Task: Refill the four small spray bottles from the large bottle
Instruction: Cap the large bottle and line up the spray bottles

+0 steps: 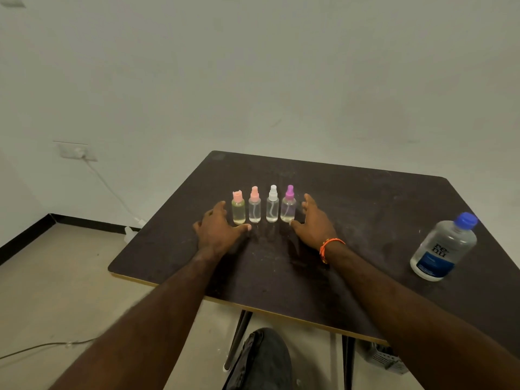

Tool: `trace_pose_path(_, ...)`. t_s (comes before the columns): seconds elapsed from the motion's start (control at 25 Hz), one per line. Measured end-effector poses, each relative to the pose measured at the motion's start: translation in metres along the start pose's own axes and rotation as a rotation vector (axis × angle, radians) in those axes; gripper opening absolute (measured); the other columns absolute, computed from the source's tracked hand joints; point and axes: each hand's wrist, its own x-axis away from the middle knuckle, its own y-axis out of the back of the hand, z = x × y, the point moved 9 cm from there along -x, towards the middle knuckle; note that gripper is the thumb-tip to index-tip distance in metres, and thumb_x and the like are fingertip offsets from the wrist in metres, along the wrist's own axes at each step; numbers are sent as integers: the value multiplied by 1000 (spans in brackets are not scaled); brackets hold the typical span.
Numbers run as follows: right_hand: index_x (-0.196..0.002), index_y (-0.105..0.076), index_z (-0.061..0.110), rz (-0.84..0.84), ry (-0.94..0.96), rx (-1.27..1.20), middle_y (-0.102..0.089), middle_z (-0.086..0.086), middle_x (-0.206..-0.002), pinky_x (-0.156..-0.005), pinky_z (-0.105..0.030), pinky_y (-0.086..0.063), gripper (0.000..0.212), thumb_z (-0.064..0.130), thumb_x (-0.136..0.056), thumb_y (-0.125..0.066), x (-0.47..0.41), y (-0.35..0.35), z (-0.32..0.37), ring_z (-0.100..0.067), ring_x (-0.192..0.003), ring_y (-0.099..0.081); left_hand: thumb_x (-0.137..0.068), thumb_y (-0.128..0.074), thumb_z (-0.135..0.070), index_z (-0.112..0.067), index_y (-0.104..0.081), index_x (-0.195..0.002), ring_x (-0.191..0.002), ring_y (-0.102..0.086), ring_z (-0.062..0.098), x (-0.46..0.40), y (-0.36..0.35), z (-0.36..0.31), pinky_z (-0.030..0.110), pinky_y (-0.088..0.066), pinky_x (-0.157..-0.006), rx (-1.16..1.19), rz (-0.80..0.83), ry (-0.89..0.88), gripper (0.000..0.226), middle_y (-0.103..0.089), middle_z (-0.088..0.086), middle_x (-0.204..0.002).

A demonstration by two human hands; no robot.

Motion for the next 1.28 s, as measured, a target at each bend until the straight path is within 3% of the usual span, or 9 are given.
trace_pose_path(0.2,-157,-27,14,-13,27,-74,-49,-6,-151,-110,-41,-43,86,27,-87,-76,-26,-16,12,-28,-131,-54,-72,-83,-66,-31,-67,-127,-117,-67,18,-33,-9,-20,43,-40,-111,50,94,-144,67,-74,-10,-122)
trace_pose_path(0.32,-146,-46,18,-22,79,-131,-58,-3,-140,-102,-33,-48,71,22,-83,-79,-29,-22,21,-20,-119,-60,-56,-76,-78,-34,-72,-115,-108,-71,15,-47,-25,-18,47,-46,-109,116,200,-140,74,-77,-13,-110)
trace_pose_path(0.48,-146,-43,17,73,75,-220,-56,5,-136,-96,-25,-44,86,25,-73,-88,-38,-27,24,-12,-116,-54,-41,-83,-71,-38,-76,-96,-96,-74,10,-58,-40,-12,47,-53,-104,295,319,-80,66,-78,-18,-95)
trace_pose_path(0.56,-145,-47,17,120,76,-244,-56,6,-137,-101,-27,-44,84,25,-72,-89,-44,-29,25,-12,-119,-54,-41,-88,-65,-34,-78,-99,-95,-76,11,-63,-48,-11,46,-57,-100,355,387,-82,67,-80,-16,-96)
trace_pose_path(0.72,-124,-68,19,118,112,-313,-71,3,-118,-102,-42,-52,55,25,-74,-88,-53,-33,22,-13,-107,-66,-46,-91,-60,-30,-80,-102,-93,-77,12,-72,-54,-15,46,-59,-97,373,422,-107,64,-80,-13,-97)
trace_pose_path(1.04,-113,-68,26,12,78,-331,-70,9,-106,-83,-23,-51,37,20,-79,-83,-79,-13,-1,-6,-95,-67,-62,-98,-39,-24,-81,-99,-86,-76,12,-115,-86,-55,42,-62,-88,339,401,-230,43,-80,-9,-91)
trace_pose_path(1.28,-120,-69,20,-17,56,-302,-70,4,-110,-81,-23,-48,41,21,-81,-82,-137,-2,-20,-11,-97,-65,-65,-98,-33,-23,-81,-101,-88,-77,11,-173,-118,-78,40,-61,-91,348,465,-271,40,-81,-8,-93)
